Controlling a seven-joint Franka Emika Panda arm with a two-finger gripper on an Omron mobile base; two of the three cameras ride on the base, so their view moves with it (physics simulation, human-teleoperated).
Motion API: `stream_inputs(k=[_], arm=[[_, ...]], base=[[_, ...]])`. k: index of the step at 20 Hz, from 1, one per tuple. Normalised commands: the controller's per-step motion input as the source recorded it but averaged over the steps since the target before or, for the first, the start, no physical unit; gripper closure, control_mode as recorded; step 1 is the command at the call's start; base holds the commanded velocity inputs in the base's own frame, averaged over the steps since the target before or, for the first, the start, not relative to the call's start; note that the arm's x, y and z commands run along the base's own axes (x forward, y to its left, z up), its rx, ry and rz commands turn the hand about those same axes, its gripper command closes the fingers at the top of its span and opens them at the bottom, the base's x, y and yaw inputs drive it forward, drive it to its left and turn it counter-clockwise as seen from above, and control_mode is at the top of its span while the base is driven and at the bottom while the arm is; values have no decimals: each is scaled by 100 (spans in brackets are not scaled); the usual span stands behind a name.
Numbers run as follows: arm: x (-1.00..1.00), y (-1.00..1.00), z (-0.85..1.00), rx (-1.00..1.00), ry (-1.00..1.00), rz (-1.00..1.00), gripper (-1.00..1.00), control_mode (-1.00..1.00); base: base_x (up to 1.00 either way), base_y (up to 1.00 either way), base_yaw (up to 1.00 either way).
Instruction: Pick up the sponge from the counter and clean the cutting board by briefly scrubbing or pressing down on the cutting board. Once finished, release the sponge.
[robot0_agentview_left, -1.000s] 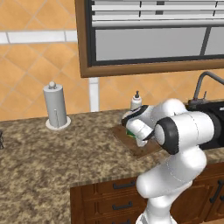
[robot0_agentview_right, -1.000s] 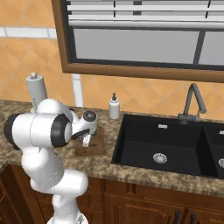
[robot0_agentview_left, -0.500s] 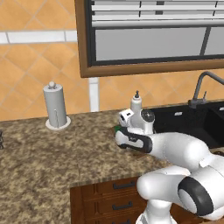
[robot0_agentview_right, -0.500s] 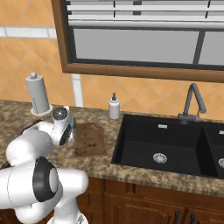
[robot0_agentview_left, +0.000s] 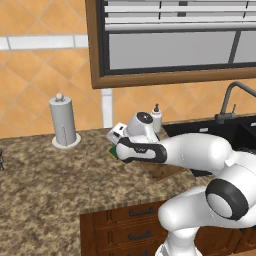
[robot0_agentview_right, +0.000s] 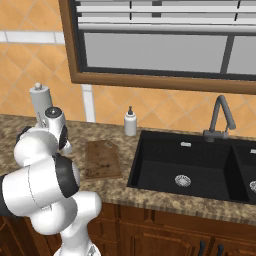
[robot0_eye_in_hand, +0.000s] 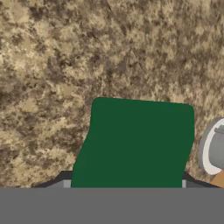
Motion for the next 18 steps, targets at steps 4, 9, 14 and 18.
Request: stream_inputs(k=[4, 9, 14, 18], arm=[[1, 24, -63, 0, 17, 26, 100, -100], [-1, 61, -58, -3, 7, 25, -100, -100], [-2, 22, -14, -7, 1, 14, -100, -100], [-13, 0, 9, -19, -3, 3, -100, -100]], base=[[0, 0, 0], [0, 0, 0], [0, 0, 0], [0, 0, 0]])
